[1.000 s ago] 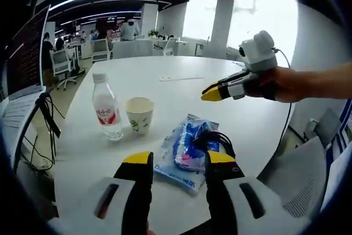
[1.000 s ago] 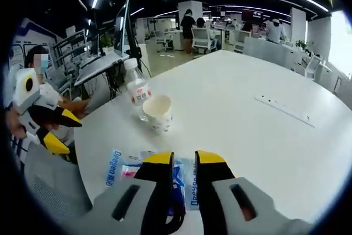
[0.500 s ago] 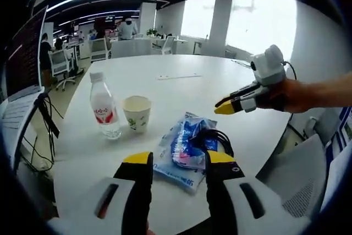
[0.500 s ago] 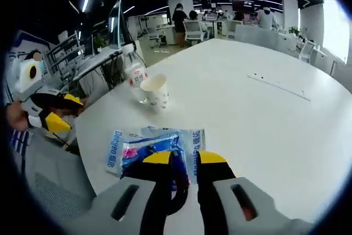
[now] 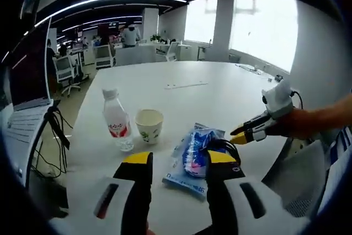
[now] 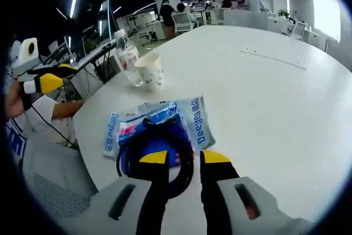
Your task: Arrange the tabletop items into an orderly group along one side of the table until the central work area is clear of visible clutter.
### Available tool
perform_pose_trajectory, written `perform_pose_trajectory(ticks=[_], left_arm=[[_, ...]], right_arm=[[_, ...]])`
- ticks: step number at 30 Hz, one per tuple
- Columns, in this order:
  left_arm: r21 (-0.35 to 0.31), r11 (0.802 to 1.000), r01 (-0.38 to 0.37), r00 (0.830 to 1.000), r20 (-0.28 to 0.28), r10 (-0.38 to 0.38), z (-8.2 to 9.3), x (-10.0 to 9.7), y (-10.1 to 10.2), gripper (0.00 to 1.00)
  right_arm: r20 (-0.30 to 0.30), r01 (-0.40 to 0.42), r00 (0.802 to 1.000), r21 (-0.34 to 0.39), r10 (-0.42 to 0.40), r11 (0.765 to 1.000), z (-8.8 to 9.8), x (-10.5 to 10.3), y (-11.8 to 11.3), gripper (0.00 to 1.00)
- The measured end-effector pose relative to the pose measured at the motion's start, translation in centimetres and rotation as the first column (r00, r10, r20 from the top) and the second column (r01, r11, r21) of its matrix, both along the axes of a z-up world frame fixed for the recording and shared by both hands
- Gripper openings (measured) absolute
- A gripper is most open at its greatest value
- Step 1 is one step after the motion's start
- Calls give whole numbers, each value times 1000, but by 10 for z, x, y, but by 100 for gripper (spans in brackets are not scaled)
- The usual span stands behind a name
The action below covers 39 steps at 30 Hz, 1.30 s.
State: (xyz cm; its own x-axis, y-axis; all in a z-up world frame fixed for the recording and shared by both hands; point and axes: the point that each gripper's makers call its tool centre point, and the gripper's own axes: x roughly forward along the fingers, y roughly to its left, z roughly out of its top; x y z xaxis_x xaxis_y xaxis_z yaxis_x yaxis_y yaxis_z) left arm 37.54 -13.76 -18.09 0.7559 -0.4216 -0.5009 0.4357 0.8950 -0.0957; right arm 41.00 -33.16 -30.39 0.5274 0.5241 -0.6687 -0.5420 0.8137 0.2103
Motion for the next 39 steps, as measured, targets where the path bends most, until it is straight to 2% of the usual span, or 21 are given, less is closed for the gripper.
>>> perform_pose_trajectory(ticks=[13,28,34,37,39], left_arm=[[-6,1000,-15,1000,3,15,2,4,1,37],[-12,1000,-20,1000,-9,20,1,1,1,38],[-23,999,-34,999,-11,34,2,3,2,38],[-25,999,-37,999,-8,36,3,4,2,38],[-25,999,-37,999,-8,37,3,4,2,38]], right_arm=[[-37,37,999,20,-37,999,-13,-4,-1,19],[-52,23,998,14,-22,1000,-18,-8,2,18],[-49,15,999,8,-14,1000,-20,-8,9,15],[-35,18,999,-23,-19,1000,-21,-4,4,6],[-28,22,999,5,-22,1000,-15,-3,4,2]])
